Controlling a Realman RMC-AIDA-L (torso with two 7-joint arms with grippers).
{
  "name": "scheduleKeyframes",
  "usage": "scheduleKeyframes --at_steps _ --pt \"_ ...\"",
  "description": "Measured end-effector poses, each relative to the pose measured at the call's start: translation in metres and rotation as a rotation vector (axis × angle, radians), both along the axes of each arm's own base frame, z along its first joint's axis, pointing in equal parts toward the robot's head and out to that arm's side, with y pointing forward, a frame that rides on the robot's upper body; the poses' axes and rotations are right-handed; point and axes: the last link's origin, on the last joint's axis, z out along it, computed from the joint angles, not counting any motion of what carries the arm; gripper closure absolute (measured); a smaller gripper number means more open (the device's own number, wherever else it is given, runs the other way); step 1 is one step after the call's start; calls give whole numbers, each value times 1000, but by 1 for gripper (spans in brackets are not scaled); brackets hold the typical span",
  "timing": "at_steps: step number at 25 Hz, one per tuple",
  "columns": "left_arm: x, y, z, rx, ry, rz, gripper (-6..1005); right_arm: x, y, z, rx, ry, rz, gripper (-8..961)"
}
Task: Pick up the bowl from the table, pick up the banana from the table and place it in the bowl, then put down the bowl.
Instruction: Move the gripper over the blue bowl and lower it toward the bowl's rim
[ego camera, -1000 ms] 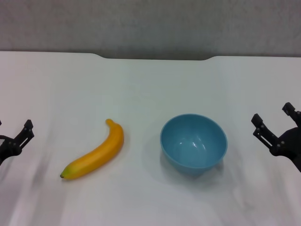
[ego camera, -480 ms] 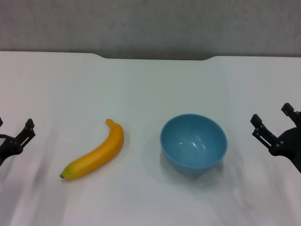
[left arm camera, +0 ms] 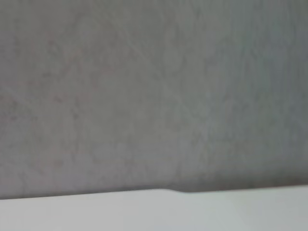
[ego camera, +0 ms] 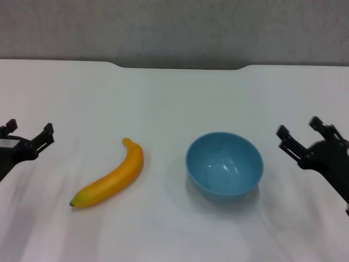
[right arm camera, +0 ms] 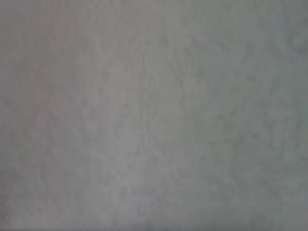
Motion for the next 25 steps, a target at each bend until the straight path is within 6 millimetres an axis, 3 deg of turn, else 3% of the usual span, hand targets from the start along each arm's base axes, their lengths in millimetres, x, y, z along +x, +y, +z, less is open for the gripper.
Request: scheduleKeyframes --at_steps 3,8,9,16,22,25 --pt "14 2 4 -6 18 41 98 -11 15 -4 -105 -34 -52 45" --pt "19 1 9 2 -37 87 108 -30 26 -8 -207 -140 -139 46" --pt "30 2 10 -9 -35 106 110 -36 28 -7 -227 -174 -171 46" --pt "54 2 18 -9 -60 94 125 -61 42 -1 -321 -350 -377 45" --pt "69 6 23 25 -33 23 259 -72 47 4 -294 -334 -363 45" --pt "69 3 25 31 -88 -40 252 -77 47 -2 -293 -336 -349 46"
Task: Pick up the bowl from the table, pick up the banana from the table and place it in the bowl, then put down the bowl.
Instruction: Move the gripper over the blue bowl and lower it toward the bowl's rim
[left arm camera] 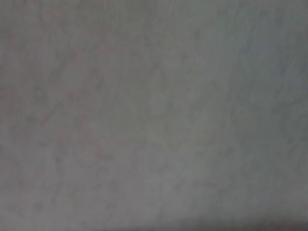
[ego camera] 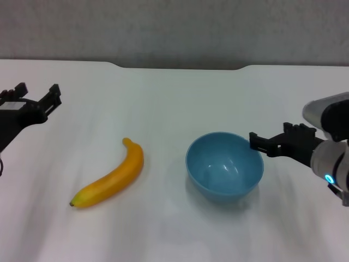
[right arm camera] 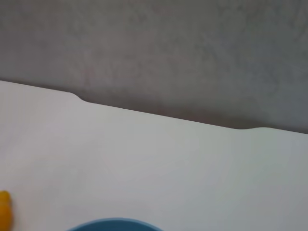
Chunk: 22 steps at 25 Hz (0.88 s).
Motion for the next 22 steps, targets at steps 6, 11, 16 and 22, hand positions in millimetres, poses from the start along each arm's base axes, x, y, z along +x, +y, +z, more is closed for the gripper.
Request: scheduleKeyframes --at_steps 6,11,16,22 --pt "-11 1 1 -23 -70 -44 255 -7 1 -7 1 -5 22 46" --pt "-8 4 0 -23 -64 -52 258 -11 2 -8 9 10 36 45" --pt "-6 9 -5 -50 -57 -46 259 -11 2 -9 1 11 13 45" --pt "-2 15 8 -87 -87 -9 258 -26 8 1 -22 -17 -31 45"
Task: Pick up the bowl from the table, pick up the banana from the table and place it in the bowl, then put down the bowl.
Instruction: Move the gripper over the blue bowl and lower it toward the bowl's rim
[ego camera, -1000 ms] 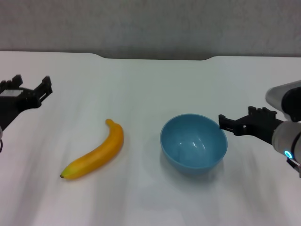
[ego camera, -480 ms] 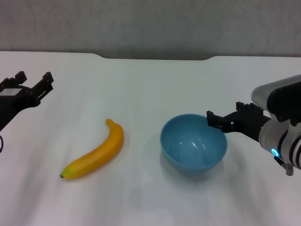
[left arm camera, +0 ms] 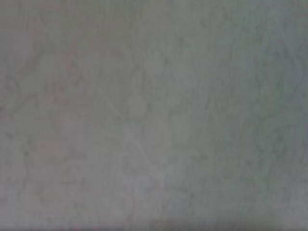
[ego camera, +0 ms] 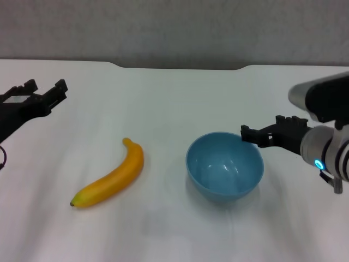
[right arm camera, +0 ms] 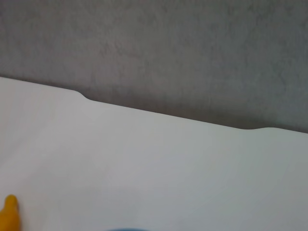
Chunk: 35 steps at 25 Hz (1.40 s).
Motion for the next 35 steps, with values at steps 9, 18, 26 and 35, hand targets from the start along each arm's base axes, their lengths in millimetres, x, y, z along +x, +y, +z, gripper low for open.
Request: scheduleKeyframes --at_steps 9,18,26,35 --pt "6 26 8 -171 48 92 259 -8 18 9 -112 23 -128 46" --pt "-5 29 15 -186 149 182 253 8 18 -5 -151 21 -197 46" --pt "-9 28 13 -192 165 202 248 15 14 -19 -174 20 -210 46" --pt "-13 27 11 -194 161 214 237 26 13 -30 -183 28 -234 46"
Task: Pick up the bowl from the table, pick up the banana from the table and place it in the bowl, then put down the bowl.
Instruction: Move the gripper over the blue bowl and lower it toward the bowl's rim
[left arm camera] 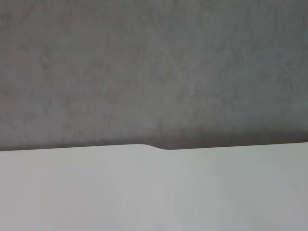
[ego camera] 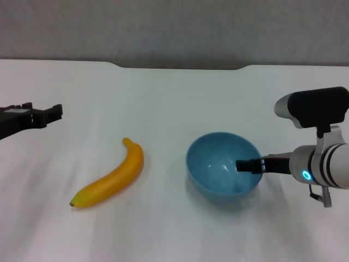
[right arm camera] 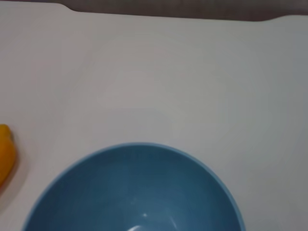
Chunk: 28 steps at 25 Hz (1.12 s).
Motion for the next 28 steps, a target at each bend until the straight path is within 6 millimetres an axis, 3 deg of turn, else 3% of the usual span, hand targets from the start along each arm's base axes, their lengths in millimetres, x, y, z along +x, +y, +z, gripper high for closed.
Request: scheduleKeyframes --at_steps 9,17,28 --pt "-8 -2 -5 -11 -6 25 226 13 3 -5 -14 8 -64 45" --pt "-11 -3 -5 -10 -9 36 216 12 5 -4 1 18 -55 45" --pt "-10 -5 -5 -8 -20 37 203 15 5 -3 17 22 -45 270"
